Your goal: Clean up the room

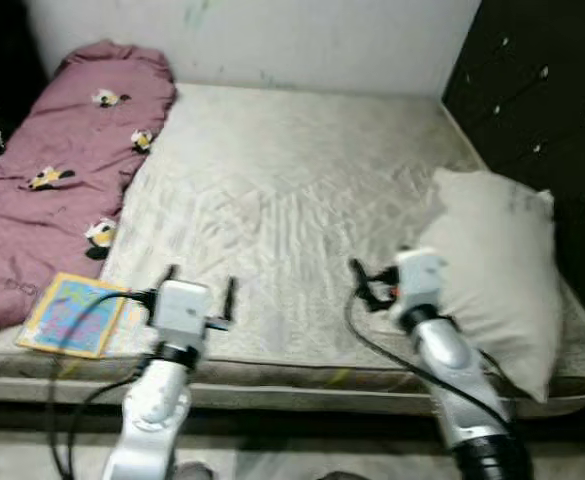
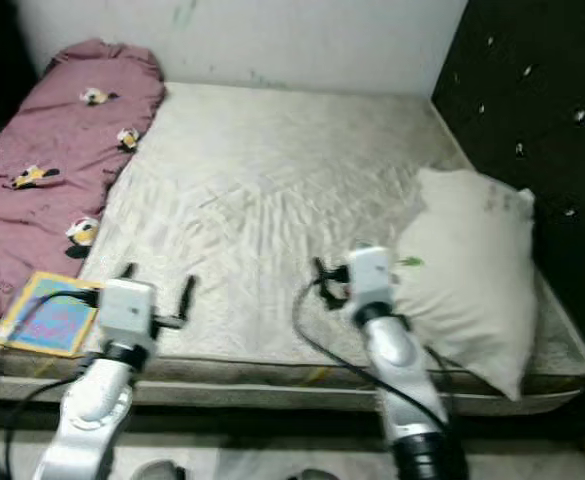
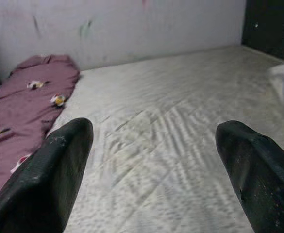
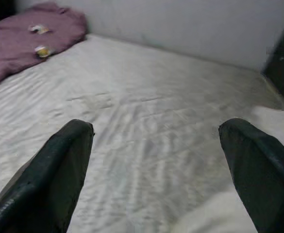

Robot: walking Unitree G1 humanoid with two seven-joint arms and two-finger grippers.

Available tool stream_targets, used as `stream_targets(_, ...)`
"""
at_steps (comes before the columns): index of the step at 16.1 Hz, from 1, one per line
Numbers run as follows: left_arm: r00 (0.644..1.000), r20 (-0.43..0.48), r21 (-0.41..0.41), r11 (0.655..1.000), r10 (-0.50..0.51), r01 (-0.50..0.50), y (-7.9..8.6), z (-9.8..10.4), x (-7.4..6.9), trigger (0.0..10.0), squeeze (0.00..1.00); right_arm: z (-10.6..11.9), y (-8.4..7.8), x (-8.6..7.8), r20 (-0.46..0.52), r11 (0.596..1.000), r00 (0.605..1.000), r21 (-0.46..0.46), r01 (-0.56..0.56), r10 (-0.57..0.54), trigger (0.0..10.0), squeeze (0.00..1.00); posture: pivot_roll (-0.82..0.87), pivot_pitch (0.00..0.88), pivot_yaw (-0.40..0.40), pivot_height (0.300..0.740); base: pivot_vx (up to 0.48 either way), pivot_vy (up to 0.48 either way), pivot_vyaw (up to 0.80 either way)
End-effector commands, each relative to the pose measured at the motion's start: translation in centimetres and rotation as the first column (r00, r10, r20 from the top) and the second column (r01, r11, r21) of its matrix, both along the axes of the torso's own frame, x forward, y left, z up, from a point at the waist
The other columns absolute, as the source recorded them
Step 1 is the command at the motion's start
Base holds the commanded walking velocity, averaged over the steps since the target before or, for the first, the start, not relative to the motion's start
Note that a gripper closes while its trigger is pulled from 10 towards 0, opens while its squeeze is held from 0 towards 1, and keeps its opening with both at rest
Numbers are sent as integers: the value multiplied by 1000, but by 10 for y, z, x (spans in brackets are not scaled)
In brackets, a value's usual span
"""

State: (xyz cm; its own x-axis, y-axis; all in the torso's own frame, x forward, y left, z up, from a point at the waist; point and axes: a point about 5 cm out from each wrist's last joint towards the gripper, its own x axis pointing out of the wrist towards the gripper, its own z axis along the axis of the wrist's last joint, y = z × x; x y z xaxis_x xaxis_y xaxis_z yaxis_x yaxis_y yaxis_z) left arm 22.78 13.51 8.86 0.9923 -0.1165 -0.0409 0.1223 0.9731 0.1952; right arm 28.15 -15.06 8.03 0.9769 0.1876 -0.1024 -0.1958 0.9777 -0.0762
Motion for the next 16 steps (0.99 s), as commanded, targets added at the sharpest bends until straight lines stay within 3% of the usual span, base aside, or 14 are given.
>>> stream_targets(1,1000,8,17,1000,17,-17,7,2,1,10000,0,6,7,3,23,1000,1000,7,-22,22,10000,0,18,0,-62,740,0,0,0)
stream_targets(6,996,35,10,997,82,-83,17,6,1,10000,0,6,7,3,23,1000,1000,6,-20,20,10000,0,18,0,-62,740,0,0,0)
stream_targets(10,999,42,-50,999,11,-9,10,9,-1,10000,0,7,7,4,25,1000,999,3,-22,22,10000,0,17,0,-65,740,0,0,0)
stream_targets(16,999,41,-42,999,6,-4,10,8,0,10000,0,6,8,5,25,1000,999,1,-24,24,10000,0,17,0,-64,740,0,0,0)
